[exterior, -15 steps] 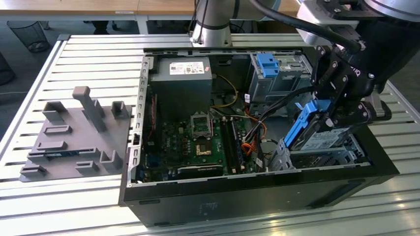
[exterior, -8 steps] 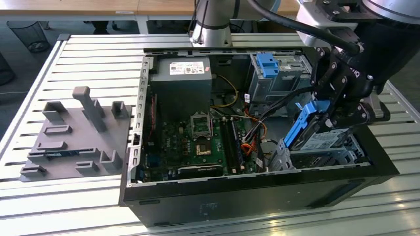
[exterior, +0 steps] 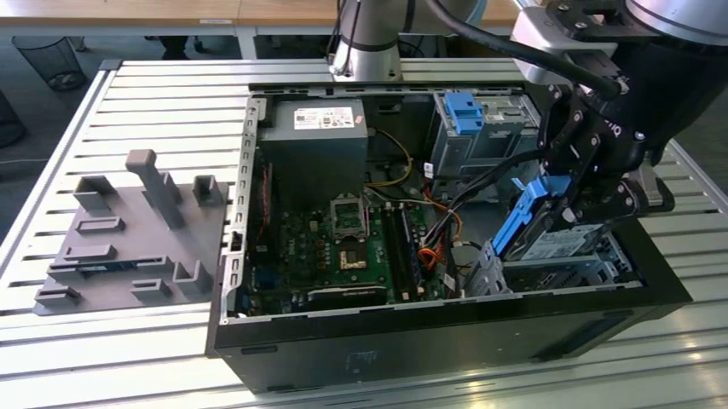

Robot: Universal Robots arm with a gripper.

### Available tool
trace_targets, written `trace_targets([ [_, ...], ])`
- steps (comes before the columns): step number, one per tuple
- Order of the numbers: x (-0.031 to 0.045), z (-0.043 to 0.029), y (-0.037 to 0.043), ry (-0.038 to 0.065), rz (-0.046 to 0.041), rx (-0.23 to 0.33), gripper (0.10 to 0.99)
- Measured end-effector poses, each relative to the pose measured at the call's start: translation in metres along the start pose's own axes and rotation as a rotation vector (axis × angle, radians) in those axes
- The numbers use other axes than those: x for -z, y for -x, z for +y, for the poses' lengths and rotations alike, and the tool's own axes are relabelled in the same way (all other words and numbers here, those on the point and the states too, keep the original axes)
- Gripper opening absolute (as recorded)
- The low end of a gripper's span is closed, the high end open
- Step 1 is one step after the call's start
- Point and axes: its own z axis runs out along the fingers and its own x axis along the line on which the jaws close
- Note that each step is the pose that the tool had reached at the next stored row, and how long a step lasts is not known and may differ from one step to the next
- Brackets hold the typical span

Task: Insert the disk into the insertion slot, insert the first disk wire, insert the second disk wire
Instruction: 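Insert the disk into the insertion slot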

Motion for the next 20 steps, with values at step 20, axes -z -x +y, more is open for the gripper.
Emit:
trace_targets([
  [20,-0.0055,0.0001,0.0000,0.000,0.0001,0.000,0.365],
])
